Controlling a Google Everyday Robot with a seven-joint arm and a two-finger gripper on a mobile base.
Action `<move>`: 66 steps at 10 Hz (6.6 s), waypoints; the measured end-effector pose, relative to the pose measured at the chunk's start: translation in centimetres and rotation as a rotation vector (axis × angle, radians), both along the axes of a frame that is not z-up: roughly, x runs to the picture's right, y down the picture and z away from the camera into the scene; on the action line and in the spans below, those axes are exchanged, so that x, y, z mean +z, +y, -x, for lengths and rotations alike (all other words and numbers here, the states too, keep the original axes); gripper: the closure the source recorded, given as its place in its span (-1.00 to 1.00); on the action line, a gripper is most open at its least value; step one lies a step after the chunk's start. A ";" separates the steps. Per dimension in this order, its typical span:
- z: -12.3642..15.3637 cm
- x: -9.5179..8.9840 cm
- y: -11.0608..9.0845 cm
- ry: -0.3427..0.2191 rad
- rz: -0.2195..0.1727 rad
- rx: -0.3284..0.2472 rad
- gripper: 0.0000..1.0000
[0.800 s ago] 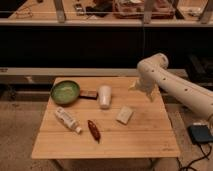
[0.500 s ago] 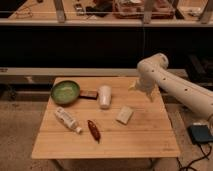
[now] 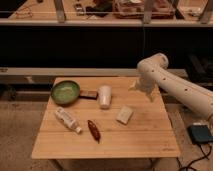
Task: Place the eraser on the white sponge
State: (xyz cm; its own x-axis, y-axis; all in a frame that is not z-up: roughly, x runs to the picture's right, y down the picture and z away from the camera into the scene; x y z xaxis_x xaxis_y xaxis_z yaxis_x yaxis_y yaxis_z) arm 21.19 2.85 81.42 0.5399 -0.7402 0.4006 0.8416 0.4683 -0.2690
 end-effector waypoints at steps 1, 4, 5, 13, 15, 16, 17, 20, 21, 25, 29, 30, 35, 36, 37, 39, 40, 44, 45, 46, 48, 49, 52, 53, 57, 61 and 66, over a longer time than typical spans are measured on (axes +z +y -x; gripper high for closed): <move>0.0 0.0 0.0 0.000 0.000 0.000 -0.60; 0.0 0.0 0.0 0.000 0.000 0.000 -0.60; 0.0 0.0 0.0 0.000 0.000 0.000 -0.60; 0.0 0.0 0.0 0.000 0.000 0.000 -0.60; 0.0 0.0 0.0 0.000 0.000 0.000 -0.60; 0.0 0.0 0.0 0.000 0.000 0.000 -0.60; 0.0 0.0 0.0 0.000 0.000 0.000 -0.60; 0.0 0.0 0.0 0.000 0.000 0.000 -0.60; 0.0 0.0 0.0 0.000 0.000 0.000 -0.60; 0.0 0.0 0.0 0.000 0.000 0.000 -0.60; 0.0 0.0 0.0 0.000 0.000 0.000 -0.60; 0.0 0.0 0.0 0.000 0.000 0.000 -0.60; 0.0 0.0 -0.1 -0.002 -0.001 -0.002 -0.60; 0.1 0.1 -0.2 -0.011 -0.002 -0.014 -0.60; 1.1 0.7 -0.6 -0.054 -0.009 -0.061 -0.60; 3.7 1.8 -1.6 -0.162 -0.032 -0.145 -0.60; 5.9 2.6 -2.4 -0.259 -0.053 -0.214 -0.60; 10.5 4.2 -3.7 -0.444 -0.084 -0.353 -0.60; 10.7 4.2 -3.7 -0.450 -0.086 -0.358 -0.60; 10.7 4.3 -4.1 -0.449 -0.099 -0.371 -0.60; 11.6 4.6 -6.3 -0.458 -0.170 -0.463 -0.60; 13.2 4.8 -8.9 -0.467 -0.241 -0.555 -0.60; 15.7 5.5 -14.7 -0.473 -0.411 -0.751 -0.60; 16.1 5.6 -15.1 -0.476 -0.425 -0.768 -0.60; 16.1 5.7 -15.1 -0.485 -0.427 -0.777 -0.60; 21.9 6.0 -15.1 -0.669 -0.501 -0.880 -0.60; 31.4 4.9 -15.0 -0.948 -0.672 -1.267 -0.60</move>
State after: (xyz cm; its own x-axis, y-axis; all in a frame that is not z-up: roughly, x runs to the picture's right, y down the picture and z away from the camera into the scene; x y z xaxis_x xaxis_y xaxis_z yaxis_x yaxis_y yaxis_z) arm -10.24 -12.20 86.32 -0.6927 -0.6437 -0.3252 0.4841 -0.7492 0.4519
